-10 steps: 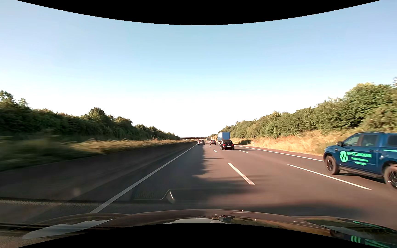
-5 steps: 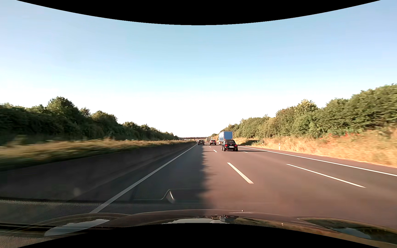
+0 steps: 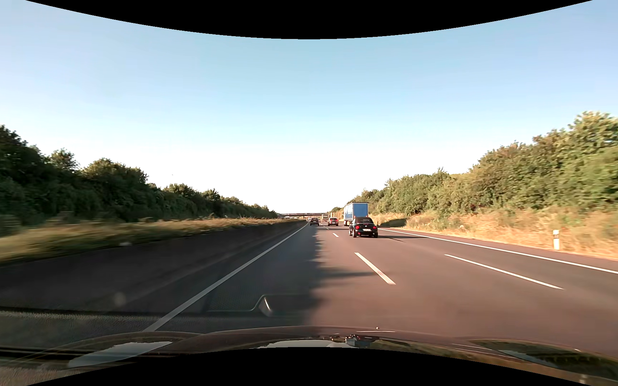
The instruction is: Follow the waypoints while adhering to traffic rules and regulations
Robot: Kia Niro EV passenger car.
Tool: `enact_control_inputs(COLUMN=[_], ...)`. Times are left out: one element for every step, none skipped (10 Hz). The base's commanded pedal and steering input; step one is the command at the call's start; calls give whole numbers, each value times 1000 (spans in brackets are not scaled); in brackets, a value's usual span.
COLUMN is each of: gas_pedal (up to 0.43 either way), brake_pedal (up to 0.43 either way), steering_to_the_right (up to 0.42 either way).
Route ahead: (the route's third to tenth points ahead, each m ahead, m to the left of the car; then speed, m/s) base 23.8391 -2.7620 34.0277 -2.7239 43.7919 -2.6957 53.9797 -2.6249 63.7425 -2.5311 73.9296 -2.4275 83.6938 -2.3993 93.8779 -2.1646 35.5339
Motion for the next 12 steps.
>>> enact_control_inputs(gas_pedal=[331,331,331,331,331,331,331,331,331,331,331,331], brake_pedal=[0,0,0,0,0,0,0,0,0,0,0,0], steering_to_the_right=[-3,-3,-3,-3,-3,-3,-3,-3,-4,-4,-4,-4])
